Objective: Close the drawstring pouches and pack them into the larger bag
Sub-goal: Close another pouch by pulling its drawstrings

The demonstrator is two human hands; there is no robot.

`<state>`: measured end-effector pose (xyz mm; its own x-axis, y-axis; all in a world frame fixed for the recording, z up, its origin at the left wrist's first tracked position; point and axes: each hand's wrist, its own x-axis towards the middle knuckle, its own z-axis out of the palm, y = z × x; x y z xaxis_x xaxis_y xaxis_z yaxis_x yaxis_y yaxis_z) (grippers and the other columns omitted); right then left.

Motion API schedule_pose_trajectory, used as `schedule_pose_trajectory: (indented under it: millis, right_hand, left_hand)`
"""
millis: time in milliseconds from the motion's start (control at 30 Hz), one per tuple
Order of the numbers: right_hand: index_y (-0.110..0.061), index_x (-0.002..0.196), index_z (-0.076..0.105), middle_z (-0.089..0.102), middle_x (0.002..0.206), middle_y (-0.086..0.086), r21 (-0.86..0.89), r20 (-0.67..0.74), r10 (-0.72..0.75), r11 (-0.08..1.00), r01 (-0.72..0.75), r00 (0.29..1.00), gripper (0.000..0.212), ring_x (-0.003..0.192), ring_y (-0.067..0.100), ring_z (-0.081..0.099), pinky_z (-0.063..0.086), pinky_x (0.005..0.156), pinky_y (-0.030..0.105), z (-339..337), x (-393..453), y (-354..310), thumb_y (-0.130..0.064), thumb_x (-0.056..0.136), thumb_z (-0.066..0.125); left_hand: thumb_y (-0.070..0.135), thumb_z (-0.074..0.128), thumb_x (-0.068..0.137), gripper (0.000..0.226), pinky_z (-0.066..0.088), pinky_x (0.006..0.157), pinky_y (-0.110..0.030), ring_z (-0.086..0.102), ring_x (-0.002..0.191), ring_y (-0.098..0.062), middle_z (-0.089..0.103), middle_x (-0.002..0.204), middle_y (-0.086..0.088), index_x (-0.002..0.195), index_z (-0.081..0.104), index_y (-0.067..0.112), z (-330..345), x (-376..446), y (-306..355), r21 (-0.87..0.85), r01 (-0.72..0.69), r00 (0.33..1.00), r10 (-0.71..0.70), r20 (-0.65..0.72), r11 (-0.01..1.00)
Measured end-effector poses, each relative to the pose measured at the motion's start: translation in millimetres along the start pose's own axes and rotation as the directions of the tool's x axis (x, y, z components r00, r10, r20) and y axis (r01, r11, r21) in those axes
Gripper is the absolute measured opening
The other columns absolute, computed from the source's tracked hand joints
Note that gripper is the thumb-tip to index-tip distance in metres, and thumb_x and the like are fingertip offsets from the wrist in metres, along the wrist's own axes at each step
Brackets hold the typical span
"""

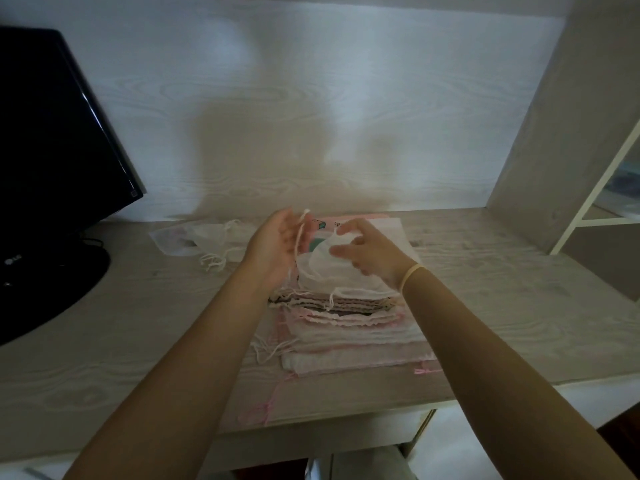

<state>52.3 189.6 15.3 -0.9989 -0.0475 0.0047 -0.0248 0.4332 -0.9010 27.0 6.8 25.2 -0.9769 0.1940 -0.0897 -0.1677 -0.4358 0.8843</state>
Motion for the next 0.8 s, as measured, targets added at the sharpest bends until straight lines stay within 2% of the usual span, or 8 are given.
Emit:
schedule_pose_trajectory:
  millis: [67,133,233,367,533,633,733,800]
  right_hand:
    - [-0.027,0.117,0.057,0.046,0.067,-0.005,-0.023,0.161,0.015,1.0,-0.012,0.987,0.037,0.055,0.011,0.038,0.032,0.049,0.021,11,-1,-8,-0.032,0.083,0.072]
    - [-0.029,0.111,0.065,0.041,0.062,-0.004,-0.035,0.243,0.0,0.999,0.009,0.97,0.029,0.05,0.011,0.033,0.029,0.046,0.023,19,1,-10,-0.035,0.083,0.072]
    - [-0.019,0.1,0.073,0.04,0.056,-0.004,-0.019,0.208,-0.027,0.999,0.031,0.978,0.018,0.047,0.011,0.031,0.028,0.043,0.022,20,0,-11,-0.031,0.091,0.064]
    - [0.007,0.103,0.065,0.05,0.059,0.004,0.138,0.044,-0.01,0.99,0.003,0.999,0.034,0.042,0.008,0.037,0.027,0.041,0.018,11,-1,-12,-0.024,0.099,0.052]
    - [-0.006,0.094,0.073,0.06,0.064,0.008,0.278,-0.167,0.022,0.96,0.025,0.986,0.029,0.043,0.012,0.034,0.027,0.038,0.017,-1,3,-8,-0.024,0.099,0.051]
    - [-0.012,0.096,0.073,0.065,0.065,0.007,0.313,-0.194,0.039,0.95,0.024,0.98,0.027,0.043,0.013,0.028,0.025,0.038,0.018,-5,4,0,-0.028,0.099,0.052]
    - [-0.016,0.094,0.071,0.069,0.069,0.004,0.106,-0.177,0.105,0.991,-0.087,0.979,0.034,0.038,0.01,0.03,0.026,0.037,0.021,-8,5,4,-0.042,0.097,0.05]
    - [-0.016,0.084,0.064,0.069,0.069,0.004,-0.251,-0.152,0.167,0.947,-0.201,0.974,0.04,0.037,0.01,0.036,0.034,0.042,0.023,-13,7,7,-0.05,0.095,0.047]
  left_hand:
    - [0.028,0.039,0.102,0.035,0.047,0.079,-0.031,0.065,0.094,-0.018,0.073,0.105,-0.006,0.11,0.068,0.011,10,-2,0,0.055,-0.053,0.992,0.047,0.115,0.997]
    - [0.029,0.037,0.101,0.037,0.046,0.077,-0.028,0.062,0.107,-0.016,0.071,0.118,-0.004,0.115,0.068,0.015,15,-1,-1,0.098,-0.074,0.982,0.055,0.183,0.992]
    - [0.032,0.043,0.099,0.033,0.046,0.08,-0.029,0.058,0.116,-0.019,0.069,0.121,-0.002,0.116,0.069,0.021,17,1,-4,0.126,-0.057,0.97,0.025,0.241,0.99]
    - [0.038,0.049,0.098,0.049,0.05,0.08,-0.029,0.068,0.085,-0.018,0.07,0.109,-0.008,0.141,0.045,0.015,9,8,-22,0.26,0.024,0.982,-0.072,0.177,0.965]
    - [0.017,0.048,0.098,0.029,0.048,0.073,-0.027,0.068,0.098,-0.022,0.072,0.108,-0.01,0.123,0.059,0.006,13,6,-32,0.636,0.141,0.989,-0.138,-0.055,0.759]
    - [0.03,0.068,0.088,0.018,0.046,0.074,-0.023,0.063,0.091,-0.009,0.069,0.097,0.01,0.103,0.073,0.02,3,6,-38,0.839,-0.083,0.993,-0.029,0.116,0.537]
    - [0.032,0.072,0.086,0.018,0.047,0.075,-0.023,0.065,0.087,-0.008,0.072,0.093,0.008,0.098,0.078,0.02,-4,5,-42,0.857,-0.142,0.988,0.02,0.152,0.495]
    - [0.03,0.07,0.087,0.014,0.049,0.077,-0.024,0.065,0.087,-0.009,0.073,0.091,0.008,0.091,0.079,0.019,-4,6,-42,0.848,-0.157,0.988,0.072,0.14,0.507]
